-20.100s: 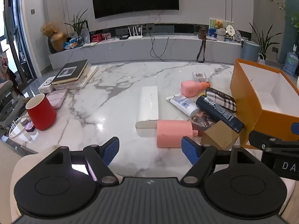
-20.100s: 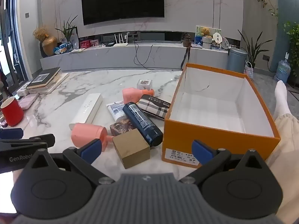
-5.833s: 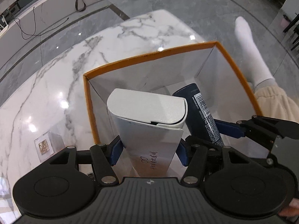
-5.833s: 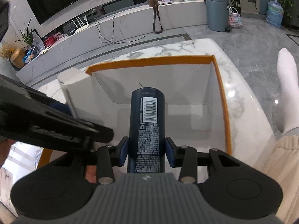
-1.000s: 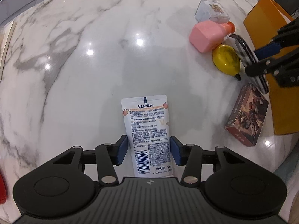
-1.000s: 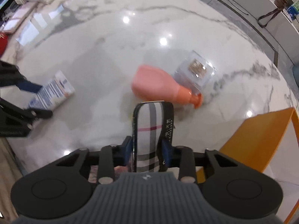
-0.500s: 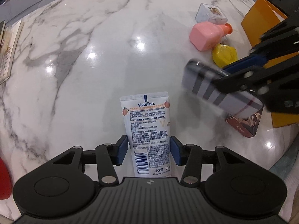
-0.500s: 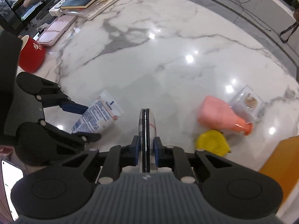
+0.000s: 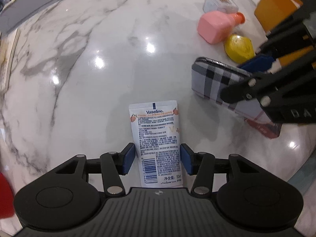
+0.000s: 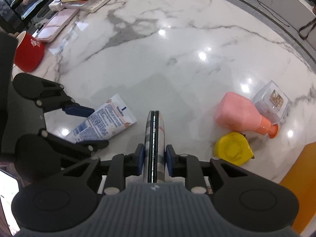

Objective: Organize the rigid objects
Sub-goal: 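Carry the Vaseline tube and plaid pouch over the shoebox and lower them in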

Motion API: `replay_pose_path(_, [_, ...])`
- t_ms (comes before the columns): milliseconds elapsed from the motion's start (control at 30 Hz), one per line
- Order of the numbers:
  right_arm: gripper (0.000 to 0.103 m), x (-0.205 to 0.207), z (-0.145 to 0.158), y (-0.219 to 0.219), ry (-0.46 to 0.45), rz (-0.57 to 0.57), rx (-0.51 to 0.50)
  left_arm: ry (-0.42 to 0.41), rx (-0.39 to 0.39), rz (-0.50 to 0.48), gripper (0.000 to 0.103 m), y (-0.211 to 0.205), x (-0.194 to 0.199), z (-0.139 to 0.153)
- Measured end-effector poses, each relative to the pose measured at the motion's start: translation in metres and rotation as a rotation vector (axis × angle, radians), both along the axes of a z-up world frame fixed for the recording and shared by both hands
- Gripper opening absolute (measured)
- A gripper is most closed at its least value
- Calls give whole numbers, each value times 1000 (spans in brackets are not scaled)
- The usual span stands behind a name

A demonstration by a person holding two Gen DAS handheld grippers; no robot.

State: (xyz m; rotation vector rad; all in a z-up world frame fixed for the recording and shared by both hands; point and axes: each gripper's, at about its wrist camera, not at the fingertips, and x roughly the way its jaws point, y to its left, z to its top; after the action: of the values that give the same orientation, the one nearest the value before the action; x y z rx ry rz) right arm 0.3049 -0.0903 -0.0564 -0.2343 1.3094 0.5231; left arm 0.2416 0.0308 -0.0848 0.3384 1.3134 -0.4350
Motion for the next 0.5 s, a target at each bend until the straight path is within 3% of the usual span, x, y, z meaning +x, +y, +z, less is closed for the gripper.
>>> replay_pose_path(233, [18, -7, 5, -8, -27, -28, 17, -27, -37, 32, 55, 6, -5, 3])
replay_pose_path(500, [18, -29, 29, -23, -71, -32, 57, -123, -79, 48, 54, 8, -24, 33])
